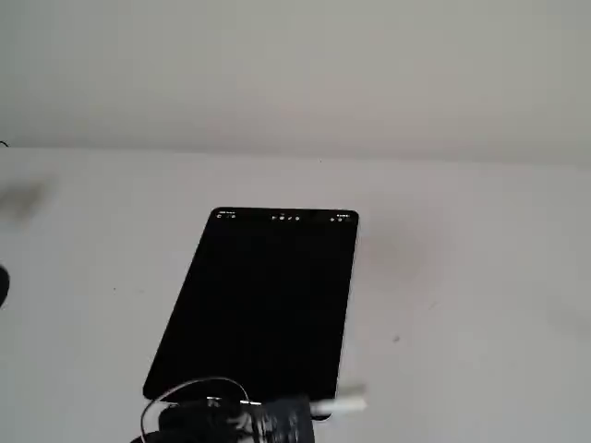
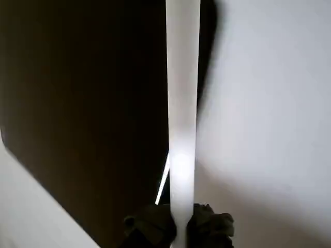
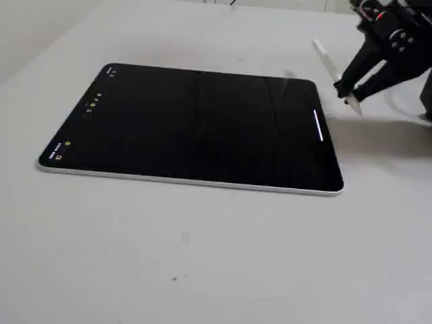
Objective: Draw a line in the middle of the ipad using the apple pencil
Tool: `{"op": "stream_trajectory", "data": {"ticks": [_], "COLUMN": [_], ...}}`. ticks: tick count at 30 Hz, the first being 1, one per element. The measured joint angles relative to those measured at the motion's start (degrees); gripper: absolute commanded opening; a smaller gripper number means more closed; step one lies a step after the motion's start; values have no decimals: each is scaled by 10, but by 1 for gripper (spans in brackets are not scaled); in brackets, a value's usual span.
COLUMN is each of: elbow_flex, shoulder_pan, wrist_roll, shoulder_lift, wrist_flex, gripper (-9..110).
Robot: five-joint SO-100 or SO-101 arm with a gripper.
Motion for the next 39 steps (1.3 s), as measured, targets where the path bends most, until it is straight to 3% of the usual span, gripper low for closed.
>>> {"op": "stream_trajectory", "data": {"ticks": [6,14,18,23,35,39], "elbow_flex": [-36,-20,54,67,-47,-163], "shoulder_pan": [-40,-47,-49,-60,-61,-51], "wrist_roll": [-143,-338,-444,-489,-511,-526], "shoulder_lift": [0,2,-4,-56,-718,-948], "wrist_flex": [-35,-206,-353,-558,-1182,-1306], "gripper": [0,0,0,0,0,0]}}
